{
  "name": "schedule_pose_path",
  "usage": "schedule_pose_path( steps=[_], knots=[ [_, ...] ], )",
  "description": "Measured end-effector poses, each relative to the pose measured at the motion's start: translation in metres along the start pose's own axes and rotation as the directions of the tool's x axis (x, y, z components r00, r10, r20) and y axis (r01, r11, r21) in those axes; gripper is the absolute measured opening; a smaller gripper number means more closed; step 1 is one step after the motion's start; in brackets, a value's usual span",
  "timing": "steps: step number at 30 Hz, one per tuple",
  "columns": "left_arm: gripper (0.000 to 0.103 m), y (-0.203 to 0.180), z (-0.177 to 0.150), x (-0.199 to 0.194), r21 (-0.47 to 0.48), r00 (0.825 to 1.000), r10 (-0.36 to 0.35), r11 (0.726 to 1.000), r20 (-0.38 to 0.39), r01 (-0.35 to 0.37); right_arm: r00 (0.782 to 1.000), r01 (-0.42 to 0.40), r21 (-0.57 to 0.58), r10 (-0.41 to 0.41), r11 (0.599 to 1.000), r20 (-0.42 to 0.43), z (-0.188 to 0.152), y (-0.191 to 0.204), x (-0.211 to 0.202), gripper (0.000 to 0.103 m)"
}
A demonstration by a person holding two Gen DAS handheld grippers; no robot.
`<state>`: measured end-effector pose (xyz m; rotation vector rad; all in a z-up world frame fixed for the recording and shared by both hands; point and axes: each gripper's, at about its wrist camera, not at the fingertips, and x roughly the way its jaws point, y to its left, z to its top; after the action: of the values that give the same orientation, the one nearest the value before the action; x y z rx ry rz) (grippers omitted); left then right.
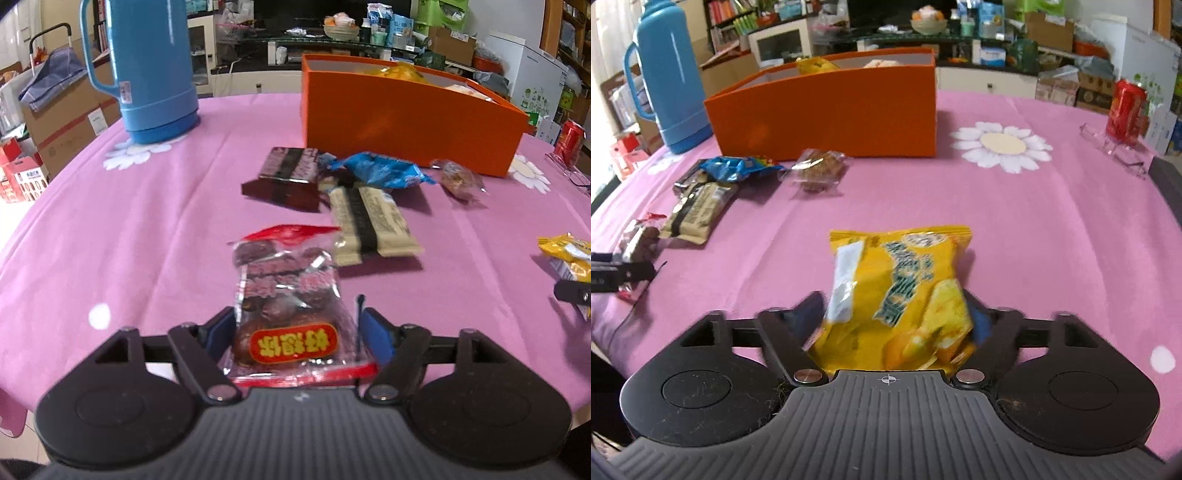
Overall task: Organize snacks
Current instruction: 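Grasp the red-labelled date packet with the left gripper while the right gripper grasps the yellow chip bag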
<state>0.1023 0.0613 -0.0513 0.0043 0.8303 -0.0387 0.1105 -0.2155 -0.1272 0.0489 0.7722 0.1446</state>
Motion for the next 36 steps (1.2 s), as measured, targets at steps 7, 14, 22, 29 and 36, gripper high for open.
schedule_pose_path(
  steps=[7,14,22,29,36],
  knots=[
    [0.077,0.003,0.006,0.007,-0.046,1.0,0.021,0.999,0.005,-0.02,0.999,-0.04,0.093,0.037,0.995,0.028,0.006,-0.011,0.002,0.083],
    [0.086,0.001,0.007,0.013,-0.039,0.999,0.04,0.998,0.016,-0.04,1.0,-0.017,0.03,0.016,0.999,0.011,0.008,0.0,0.013,0.086],
    [0.092,0.001,0.008,0.018,-0.049,0.998,0.051,0.998,0.024,-0.049,1.0,0.002,-0.014,-0.002,1.0,0.011,0.008,0.007,0.016,0.09],
    [0.092,0.001,0.007,0.018,-0.051,0.998,0.054,0.997,0.03,-0.053,1.0,0.003,-0.003,-0.003,1.0,0.009,0.007,0.005,0.013,0.09],
    [0.093,0.0,0.006,0.018,-0.051,0.998,0.057,0.997,0.035,-0.055,1.0,0.011,0.001,-0.011,1.0,0.012,0.005,0.001,0.011,0.09]
  ],
)
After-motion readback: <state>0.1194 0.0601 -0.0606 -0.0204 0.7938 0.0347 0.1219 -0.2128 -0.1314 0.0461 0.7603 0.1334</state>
